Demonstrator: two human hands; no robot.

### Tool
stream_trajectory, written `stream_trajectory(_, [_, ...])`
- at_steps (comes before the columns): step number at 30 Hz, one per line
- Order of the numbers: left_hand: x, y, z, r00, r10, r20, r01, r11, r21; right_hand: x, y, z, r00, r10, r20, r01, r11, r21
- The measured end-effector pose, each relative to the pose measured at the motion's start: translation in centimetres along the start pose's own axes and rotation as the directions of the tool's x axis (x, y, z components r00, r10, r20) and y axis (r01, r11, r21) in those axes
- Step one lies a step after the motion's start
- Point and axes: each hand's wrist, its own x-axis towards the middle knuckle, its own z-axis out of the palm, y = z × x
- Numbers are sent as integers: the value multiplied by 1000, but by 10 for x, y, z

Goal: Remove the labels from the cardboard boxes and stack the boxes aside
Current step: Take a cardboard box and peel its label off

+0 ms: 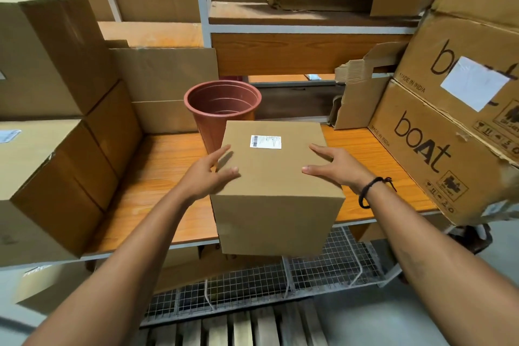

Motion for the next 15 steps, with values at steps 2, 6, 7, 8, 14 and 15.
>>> stream_trajectory(2, [6,0,-1,1000,-2,-6,2,992,129,-1,5,8,999,-23,-22,23,1000,-3])
stream_trajectory(6, [11,-2,-5,999,-23,-47,35,963,268,2,8,9,1000,-28,-12,27,999,-33])
stream_trajectory(7, [13,-3,-5,998,-18,-55,36,941,337,4,8,7,1000,-18,-9,17,996,-84])
stream_trajectory(8, [15,-3,-5,998,-2,-66,30,908,418,6,5,6,1000,-7,-16,4,985,-171])
stream_trajectory(14, [50,12,-2,989,145,40,-130,693,709,33,-39,31,967,-253,-35,189,801,-568])
stream_trajectory(15, [58,15,0,989,129,74,-143,680,719,38,-47,39,961,-277,-2,220,766,-604])
